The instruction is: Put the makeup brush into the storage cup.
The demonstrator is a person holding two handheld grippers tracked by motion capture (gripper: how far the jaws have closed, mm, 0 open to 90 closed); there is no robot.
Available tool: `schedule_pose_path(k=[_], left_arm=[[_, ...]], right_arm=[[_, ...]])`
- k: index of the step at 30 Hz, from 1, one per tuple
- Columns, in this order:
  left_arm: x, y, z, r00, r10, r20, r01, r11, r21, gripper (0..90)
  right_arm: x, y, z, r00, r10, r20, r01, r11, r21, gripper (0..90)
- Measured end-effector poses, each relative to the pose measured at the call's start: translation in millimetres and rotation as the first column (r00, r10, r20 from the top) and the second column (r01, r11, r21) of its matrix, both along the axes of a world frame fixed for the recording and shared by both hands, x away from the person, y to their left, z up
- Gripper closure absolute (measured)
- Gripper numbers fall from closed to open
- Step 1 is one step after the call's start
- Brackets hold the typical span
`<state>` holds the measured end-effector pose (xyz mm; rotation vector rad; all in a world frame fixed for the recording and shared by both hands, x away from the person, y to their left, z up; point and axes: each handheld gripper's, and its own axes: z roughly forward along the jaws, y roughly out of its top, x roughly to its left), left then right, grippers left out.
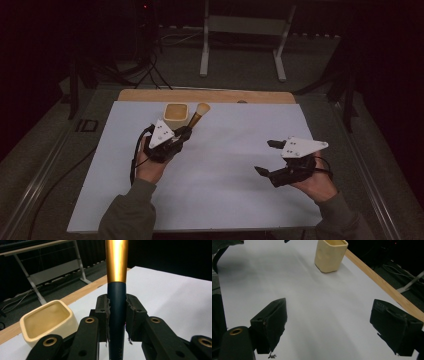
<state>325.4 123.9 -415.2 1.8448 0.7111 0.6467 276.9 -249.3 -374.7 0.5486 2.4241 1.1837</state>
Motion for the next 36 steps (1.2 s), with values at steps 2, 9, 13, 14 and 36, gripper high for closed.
schedule_pose_path(k=[2, 9, 13, 14, 36], left_arm=[[1.1, 1.1, 0.5, 1.0000, 0.005, 0.001, -0.005, 1.0000, -0.004, 75.6], [4.0, 2.8, 2.1, 0.9998, 0.016, 0.008, -0.016, 0.9998, -0.010, 75.6], [6.7, 4.3, 5.2, 0.9996, 0.026, 0.014, -0.025, 0.9995, -0.016, 75.6], [7.2, 4.5, 5.8, 0.9995, 0.028, 0.015, -0.028, 0.9994, -0.019, 75.6], [20.5, 8.1, 12.2, 0.9965, 0.078, 0.028, -0.077, 0.9959, -0.047, 75.6]], right_arm=[[-1.7, -1.3, -1.5, 0.9999, -0.010, 0.007, 0.010, 1.000, 0.011, 14.1], [-5.9, -5.8, -4.1, 0.9993, -0.037, 0.010, 0.037, 0.999, 0.035, 14.0], [-9.3, -7.8, -6.6, 0.9986, -0.052, 0.009, 0.051, 0.996, 0.070, 13.8], [-9.3, -8.1, -7.4, 0.9986, -0.052, 0.010, 0.051, 0.996, 0.075, 13.8], [-15.9, -18.3, -22.5, 0.9956, -0.094, -0.004, 0.093, 0.987, 0.128, 13.9]])
